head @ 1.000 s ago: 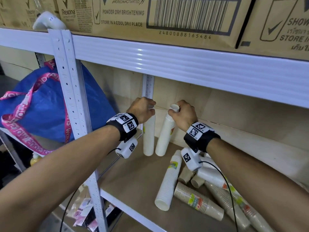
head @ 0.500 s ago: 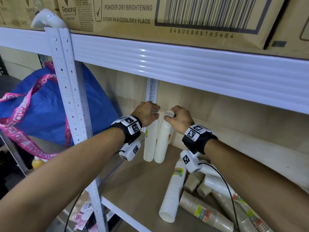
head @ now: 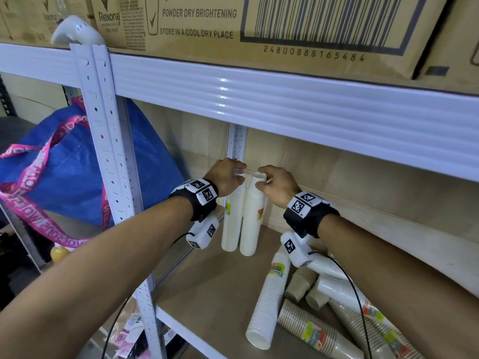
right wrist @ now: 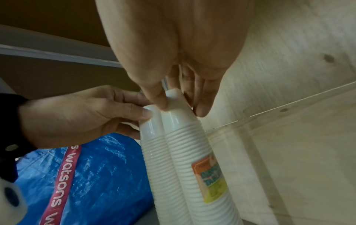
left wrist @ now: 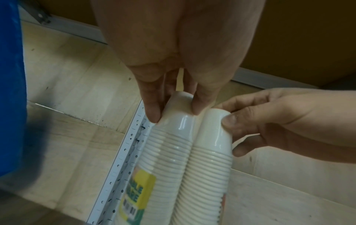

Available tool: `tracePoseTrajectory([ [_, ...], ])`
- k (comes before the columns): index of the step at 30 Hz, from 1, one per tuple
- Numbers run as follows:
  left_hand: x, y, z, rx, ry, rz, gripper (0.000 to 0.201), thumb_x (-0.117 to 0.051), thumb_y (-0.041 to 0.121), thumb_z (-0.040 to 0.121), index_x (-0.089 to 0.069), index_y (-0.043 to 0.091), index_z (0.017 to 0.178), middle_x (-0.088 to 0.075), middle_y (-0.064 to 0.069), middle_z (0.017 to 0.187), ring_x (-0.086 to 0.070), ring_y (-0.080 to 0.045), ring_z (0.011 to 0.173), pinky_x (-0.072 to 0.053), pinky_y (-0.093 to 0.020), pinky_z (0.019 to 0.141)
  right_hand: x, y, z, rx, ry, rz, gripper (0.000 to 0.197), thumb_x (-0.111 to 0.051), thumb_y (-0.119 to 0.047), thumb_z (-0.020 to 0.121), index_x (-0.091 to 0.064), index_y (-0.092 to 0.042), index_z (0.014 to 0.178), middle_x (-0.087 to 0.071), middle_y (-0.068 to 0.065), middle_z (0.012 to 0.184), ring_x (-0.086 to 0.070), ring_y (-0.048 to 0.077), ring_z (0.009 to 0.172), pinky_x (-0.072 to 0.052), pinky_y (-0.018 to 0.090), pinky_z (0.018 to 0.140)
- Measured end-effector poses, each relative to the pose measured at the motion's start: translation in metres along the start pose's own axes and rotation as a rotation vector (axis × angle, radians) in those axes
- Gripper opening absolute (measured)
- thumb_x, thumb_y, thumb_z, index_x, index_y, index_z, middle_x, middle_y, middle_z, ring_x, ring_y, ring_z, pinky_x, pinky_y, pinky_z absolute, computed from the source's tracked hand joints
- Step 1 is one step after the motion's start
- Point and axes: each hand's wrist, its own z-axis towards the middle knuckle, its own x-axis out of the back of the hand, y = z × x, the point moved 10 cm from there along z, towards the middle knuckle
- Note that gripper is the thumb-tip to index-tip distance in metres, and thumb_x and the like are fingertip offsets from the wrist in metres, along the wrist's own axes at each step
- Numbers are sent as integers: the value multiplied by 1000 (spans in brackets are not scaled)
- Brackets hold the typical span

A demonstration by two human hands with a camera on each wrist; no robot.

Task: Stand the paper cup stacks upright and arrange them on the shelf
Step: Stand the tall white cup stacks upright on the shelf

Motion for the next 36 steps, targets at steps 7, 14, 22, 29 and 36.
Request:
tracePoseTrajectory([
  [7,0,-5,4,8,12,-13,49,-63,21,91,-52,16,139,-55,-2,140,-52,-19,127,-35,-17,94,3,3,3,-45,6,7,52,-70,-28,81,-53,-19,130,-62,6,118,-61,22,106,-49,30,89],
  [14,-2,-7,10,0,-2,27,44,-65,23,90,-58,15,133,-56,-4,138,-54,-22,124,-40,-23,97,-4,-3,4,12,-100,7,45,-62,-16,87,-57,-19,131,-61,1,130,-59,17,109,-46,24,89],
  [22,-2,-5,12,-17,-5,52,45,-64,23,89,-58,15,133,-52,-3,143,-48,-22,131,-34,-20,99,0,4,5,-19,-35,-11,49,-67,-23,84,-54,-21,131,-60,5,127,-60,22,109,-48,28,91],
  [29,-1,-2,13,-34,7,73,41,-66,25,90,-61,14,129,-58,-5,136,-54,-23,123,-39,-25,97,-6,3,7,7,-80,-59,46,-63,-21,88,-55,-20,133,-60,5,131,-60,22,111,-46,24,87],
  [36,-3,-3,11,-11,-8,29,49,-66,23,88,-56,17,136,-55,-4,139,-53,-21,126,-36,-20,98,-3,3,6,1,-78,-45,54,-64,-23,86,-50,-21,138,-56,2,137,-58,20,115,-43,22,91],
])
